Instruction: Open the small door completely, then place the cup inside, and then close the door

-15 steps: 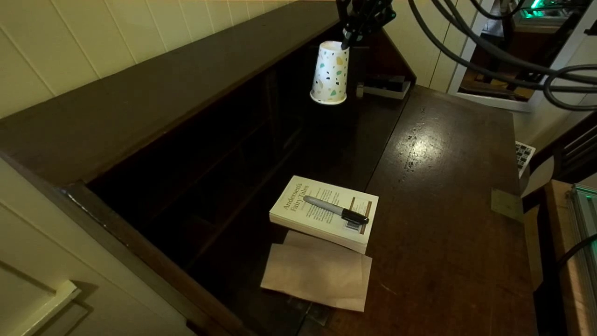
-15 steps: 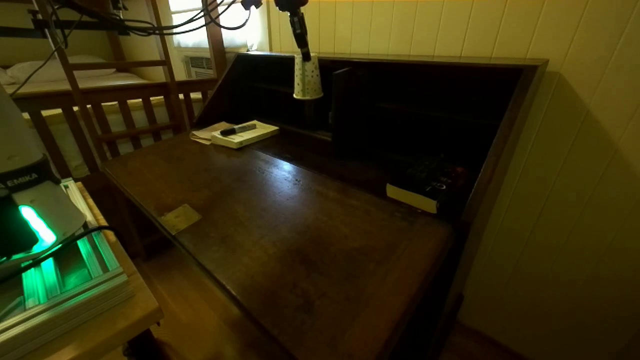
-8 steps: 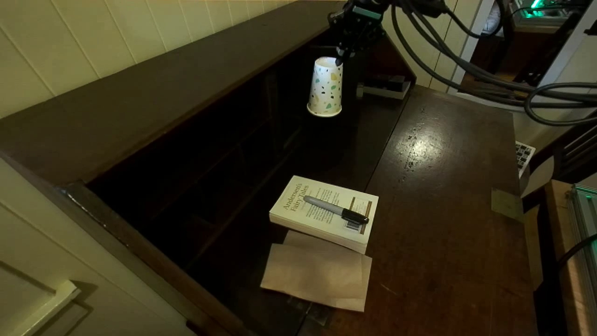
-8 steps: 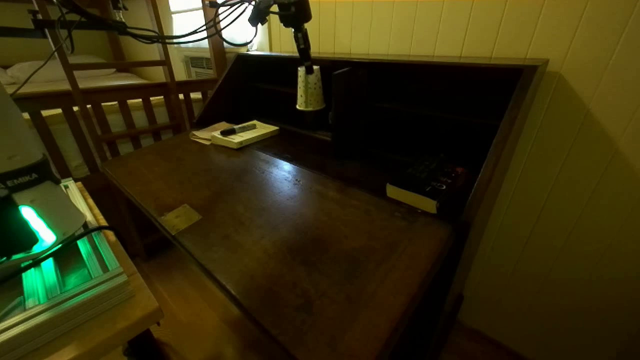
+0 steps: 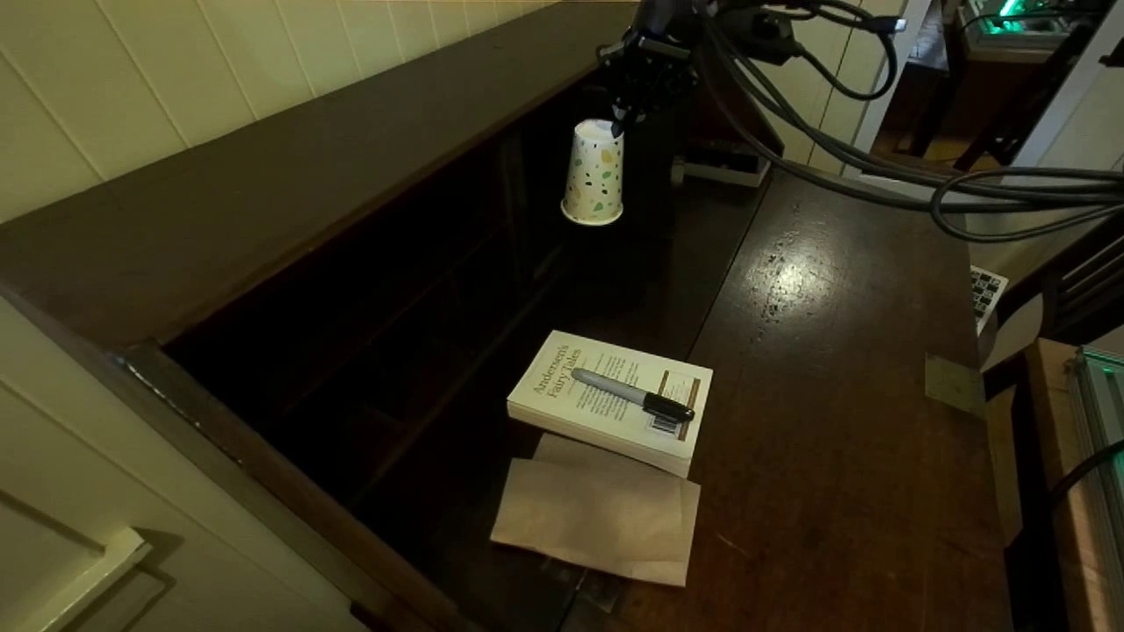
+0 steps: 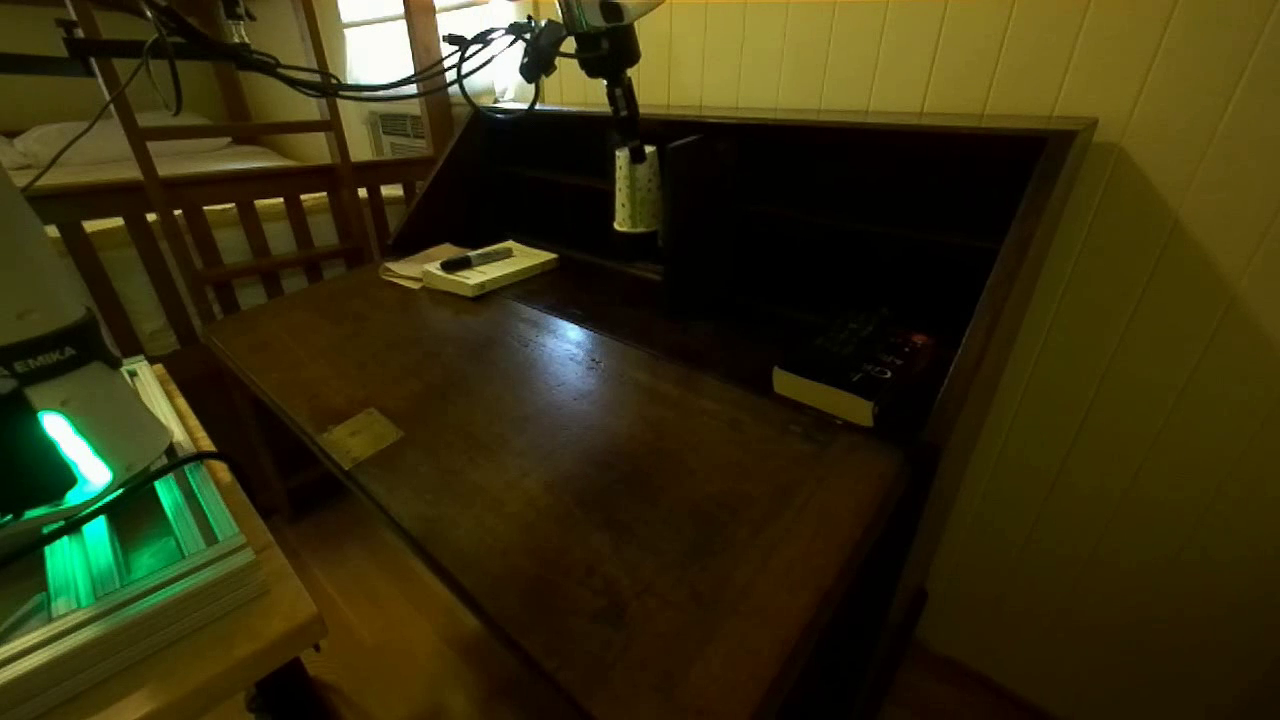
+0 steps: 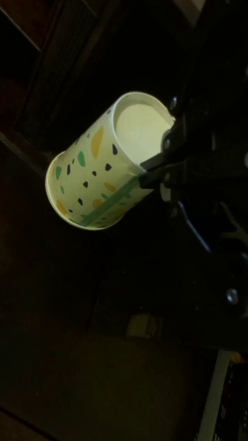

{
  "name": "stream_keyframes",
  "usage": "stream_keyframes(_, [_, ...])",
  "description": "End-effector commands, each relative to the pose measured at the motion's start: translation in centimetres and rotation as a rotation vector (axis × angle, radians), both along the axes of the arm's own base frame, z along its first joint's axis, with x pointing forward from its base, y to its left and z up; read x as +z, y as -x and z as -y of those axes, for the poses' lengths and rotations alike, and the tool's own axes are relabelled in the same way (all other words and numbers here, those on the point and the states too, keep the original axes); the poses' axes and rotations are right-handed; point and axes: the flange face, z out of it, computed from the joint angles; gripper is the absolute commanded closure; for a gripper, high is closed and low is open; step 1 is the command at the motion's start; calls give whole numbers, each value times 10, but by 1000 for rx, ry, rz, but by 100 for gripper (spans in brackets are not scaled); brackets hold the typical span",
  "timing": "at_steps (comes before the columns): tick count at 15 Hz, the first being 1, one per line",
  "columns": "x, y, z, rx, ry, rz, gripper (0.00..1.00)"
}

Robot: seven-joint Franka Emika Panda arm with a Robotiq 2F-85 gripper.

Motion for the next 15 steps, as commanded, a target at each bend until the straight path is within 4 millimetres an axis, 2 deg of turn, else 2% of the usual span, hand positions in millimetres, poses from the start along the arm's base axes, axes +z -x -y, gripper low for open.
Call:
stream_keyframes(1, [-6,-19,-2,-32,-19,33,99])
stream_keyframes(15, [-35,-44,-15,-61,-96,42,99])
